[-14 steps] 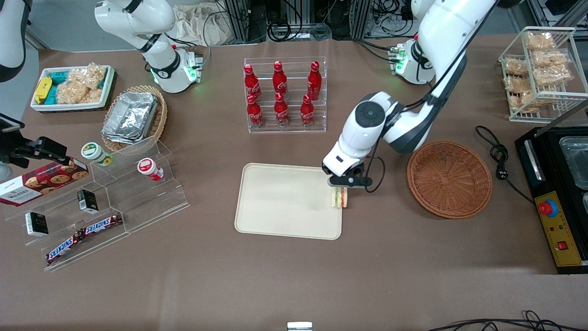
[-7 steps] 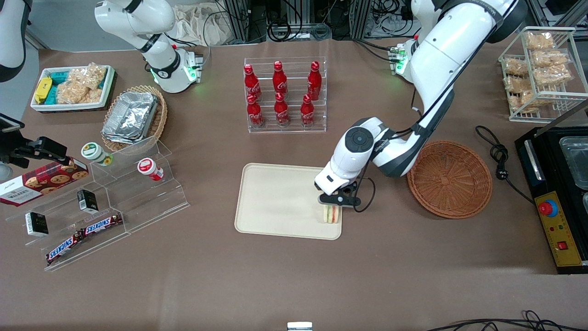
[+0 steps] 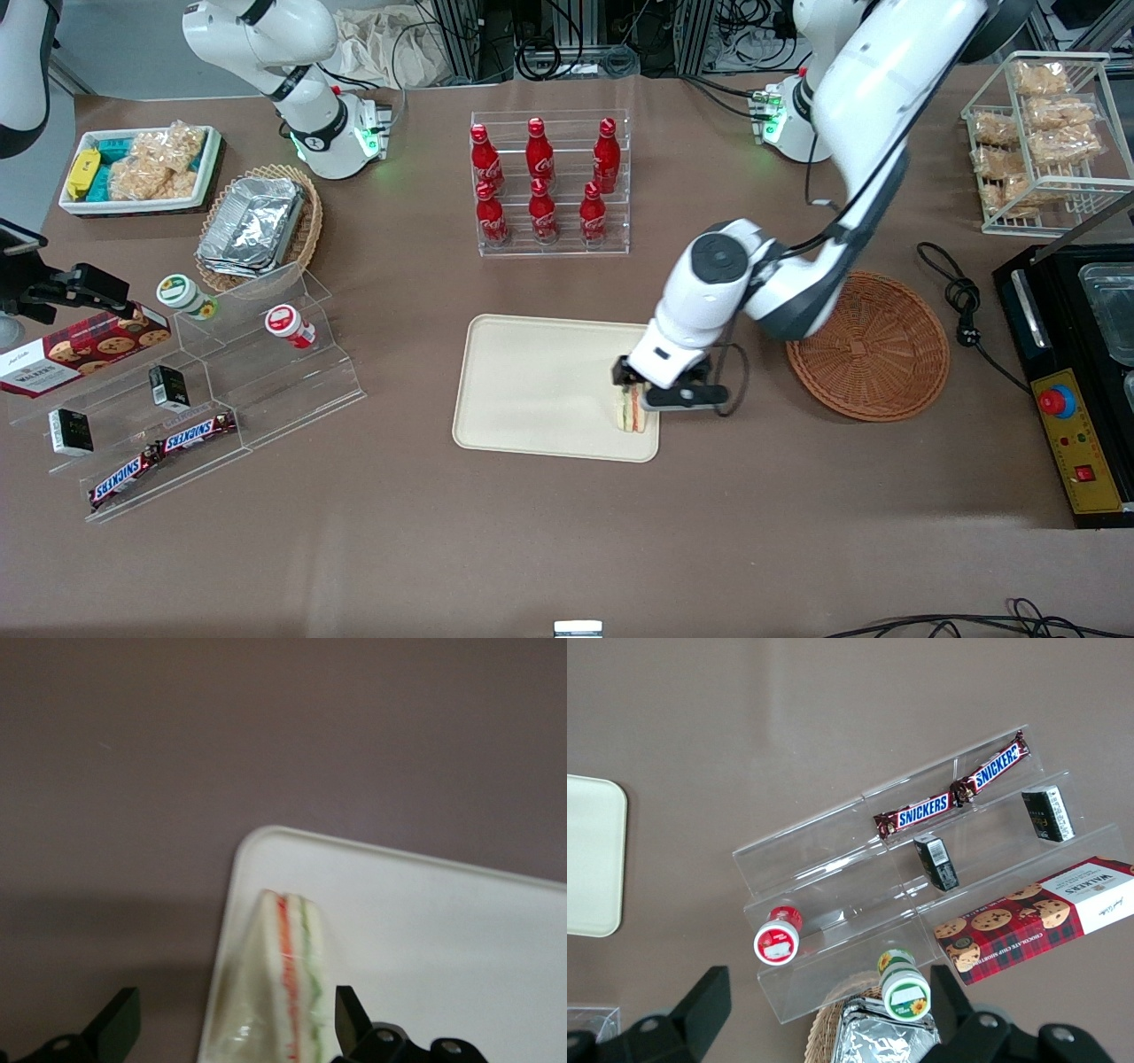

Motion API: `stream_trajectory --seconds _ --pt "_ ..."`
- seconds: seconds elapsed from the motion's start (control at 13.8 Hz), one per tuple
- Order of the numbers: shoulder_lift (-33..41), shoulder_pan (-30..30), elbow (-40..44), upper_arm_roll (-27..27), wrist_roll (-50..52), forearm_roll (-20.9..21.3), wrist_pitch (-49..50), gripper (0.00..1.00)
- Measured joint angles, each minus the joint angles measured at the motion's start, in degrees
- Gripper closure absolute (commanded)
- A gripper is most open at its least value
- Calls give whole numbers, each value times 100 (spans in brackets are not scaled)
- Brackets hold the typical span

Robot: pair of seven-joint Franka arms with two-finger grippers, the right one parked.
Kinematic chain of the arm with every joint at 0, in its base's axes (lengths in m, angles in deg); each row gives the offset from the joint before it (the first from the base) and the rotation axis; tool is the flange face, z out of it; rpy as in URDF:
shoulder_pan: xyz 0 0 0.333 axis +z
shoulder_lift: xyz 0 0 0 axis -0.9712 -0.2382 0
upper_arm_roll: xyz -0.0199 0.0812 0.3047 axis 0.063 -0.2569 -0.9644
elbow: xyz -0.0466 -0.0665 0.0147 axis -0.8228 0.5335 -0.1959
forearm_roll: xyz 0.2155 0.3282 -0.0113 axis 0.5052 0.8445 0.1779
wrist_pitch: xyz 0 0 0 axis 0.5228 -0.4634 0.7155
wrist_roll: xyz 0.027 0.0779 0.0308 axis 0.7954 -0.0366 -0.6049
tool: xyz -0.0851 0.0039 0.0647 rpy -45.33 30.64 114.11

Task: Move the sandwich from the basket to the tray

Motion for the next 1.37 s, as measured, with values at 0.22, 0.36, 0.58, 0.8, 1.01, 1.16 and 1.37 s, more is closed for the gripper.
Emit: stream_trajectory --seconds 0.22,0.36,0.58,0.8,1.01,1.16,1.37 --pt "755 469 3 0 -28 -336 553 1" --pt "1151 686 65 -6 -399 -967 888 1" --pt "1613 835 513 -266 -1554 -1891 2360 1" --pt "1975 812 1051 -1003 -2779 -2212 4201 1" --pt "2453 764 1148 -1621 -3701 -2243 5294 1" --pt "2775 744 1145 -1804 -3871 -2244 5657 1" --pt "2951 709 1138 -1823 -3883 -2242 5732 1"
